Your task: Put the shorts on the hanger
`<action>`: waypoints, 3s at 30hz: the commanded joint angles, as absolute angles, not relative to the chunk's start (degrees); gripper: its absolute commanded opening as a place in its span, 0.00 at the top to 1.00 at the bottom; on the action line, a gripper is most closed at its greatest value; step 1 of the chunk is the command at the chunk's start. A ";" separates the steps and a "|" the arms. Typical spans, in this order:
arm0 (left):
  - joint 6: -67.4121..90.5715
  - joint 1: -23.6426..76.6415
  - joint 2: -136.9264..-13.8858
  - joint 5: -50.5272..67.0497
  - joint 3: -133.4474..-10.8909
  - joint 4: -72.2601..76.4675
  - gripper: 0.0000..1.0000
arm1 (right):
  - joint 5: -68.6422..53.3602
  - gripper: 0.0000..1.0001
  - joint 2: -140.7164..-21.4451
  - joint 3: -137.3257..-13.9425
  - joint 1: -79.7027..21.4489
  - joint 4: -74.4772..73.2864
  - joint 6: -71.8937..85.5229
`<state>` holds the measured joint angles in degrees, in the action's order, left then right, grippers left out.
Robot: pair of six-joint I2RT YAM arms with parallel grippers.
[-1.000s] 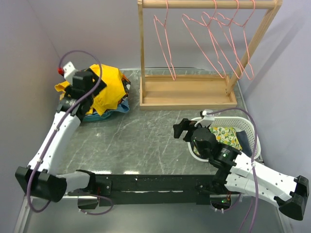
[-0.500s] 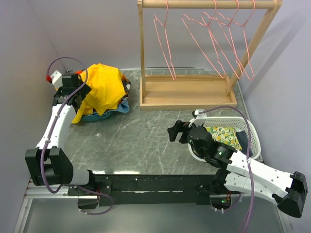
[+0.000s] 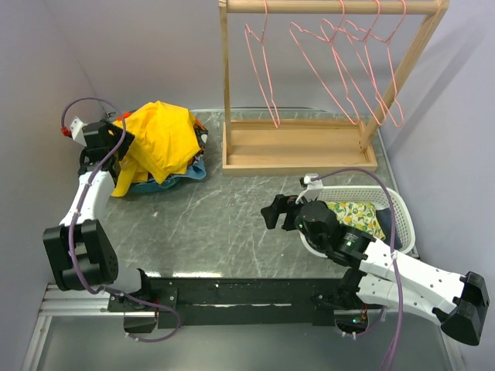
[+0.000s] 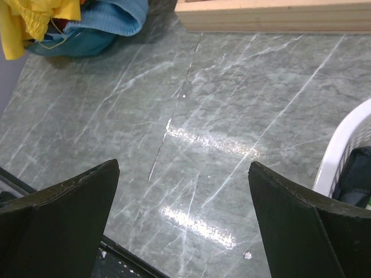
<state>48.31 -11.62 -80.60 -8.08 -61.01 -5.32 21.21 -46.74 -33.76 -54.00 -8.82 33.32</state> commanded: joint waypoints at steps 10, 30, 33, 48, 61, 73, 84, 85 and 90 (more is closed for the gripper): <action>52.03 -12.66 -82.27 0.44 -60.55 8.71 0.84 | 22.59 0.00 -42.89 -35.07 -53.97 -7.38 30.85; 44.30 -12.48 -67.33 10.36 -89.29 -7.56 0.99 | 21.71 0.01 -45.09 -45.60 -54.05 -9.32 26.37; 43.77 -11.08 -66.27 12.21 -94.47 -9.13 0.99 | 21.01 0.01 -46.14 -47.98 -53.96 -9.76 25.40; 45.35 -4.66 -59.50 17.58 -110.39 -18.54 0.99 | 15.56 0.01 -47.29 -56.60 -54.75 -14.06 22.94; 48.32 28.44 -51.77 -9.28 -70.52 -16.53 0.99 | 15.98 0.02 -49.39 -53.09 -60.37 -13.98 28.73; 67.93 55.01 -57.48 -41.99 -52.20 -10.36 0.99 | 28.74 0.08 -54.48 -46.06 -71.53 -10.38 40.42; 75.60 56.60 -62.14 -45.17 -58.36 -19.26 0.99 | 44.47 0.00 -62.84 -47.47 -79.01 -6.26 46.41; 74.98 56.60 -61.88 -45.09 -58.53 -19.25 0.99 | 44.21 0.00 -63.45 -46.59 -78.93 -4.67 45.97; 73.65 56.60 -63.10 -40.35 -60.56 -20.12 0.99 | 45.62 0.00 -69.50 -46.85 -78.58 -0.10 42.63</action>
<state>73.08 56.34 -62.89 -41.71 -56.38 -20.10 40.91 -64.82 -46.37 -78.85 -6.39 44.14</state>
